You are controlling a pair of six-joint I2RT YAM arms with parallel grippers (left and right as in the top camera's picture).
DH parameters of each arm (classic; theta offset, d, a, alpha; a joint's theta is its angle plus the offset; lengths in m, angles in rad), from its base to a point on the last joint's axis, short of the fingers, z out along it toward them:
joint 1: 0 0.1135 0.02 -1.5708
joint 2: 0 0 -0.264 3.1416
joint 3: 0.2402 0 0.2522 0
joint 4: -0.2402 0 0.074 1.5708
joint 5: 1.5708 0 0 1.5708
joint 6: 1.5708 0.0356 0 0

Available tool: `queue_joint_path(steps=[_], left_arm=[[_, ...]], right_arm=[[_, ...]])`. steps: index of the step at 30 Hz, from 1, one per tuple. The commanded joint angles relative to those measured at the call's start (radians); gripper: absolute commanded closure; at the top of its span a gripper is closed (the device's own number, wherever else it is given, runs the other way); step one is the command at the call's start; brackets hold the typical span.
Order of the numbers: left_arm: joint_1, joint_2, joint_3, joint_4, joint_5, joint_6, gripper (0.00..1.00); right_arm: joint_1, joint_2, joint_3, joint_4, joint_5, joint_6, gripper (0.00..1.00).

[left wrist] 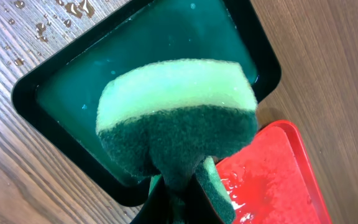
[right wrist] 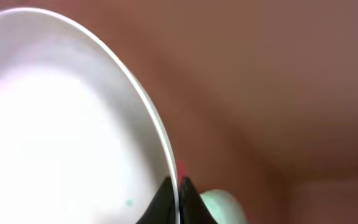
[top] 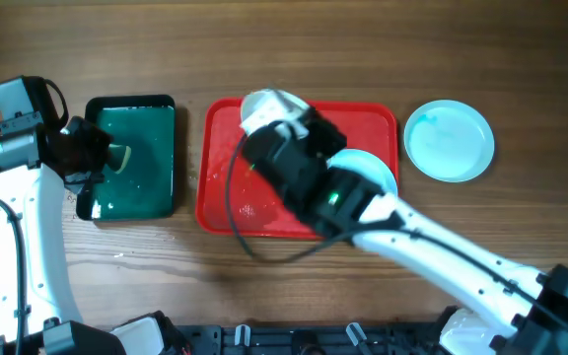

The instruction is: Clean dirty plates on tray and stack at the side

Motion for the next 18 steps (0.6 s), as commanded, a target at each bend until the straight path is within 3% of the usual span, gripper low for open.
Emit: queue_joint_path(steps=[1, 5, 12, 18], left_arm=[[-0.005, -0.002, -0.006, 0.003, 0.008, 0.001, 0.96], [-0.005, -0.002, -0.01, 0.003, 0.008, 0.001, 0.96], [-0.005, 0.003, -0.011, 0.011, 0.008, 0.001, 0.96], [-0.005, 0.019, -0.011, 0.019, 0.008, 0.001, 0.96]], right_arm=[[-0.274, -0.002, -0.003, -0.078, -0.621, 0.488, 0.96], [-0.595, -0.002, -0.003, -0.151, -0.806, 0.538, 0.96], [-1.112, -0.002, -0.051, -0.253, -0.82, 0.526, 0.96], [-1.244, -0.002, -0.161, -0.154, -0.858, 0.484, 0.95]])
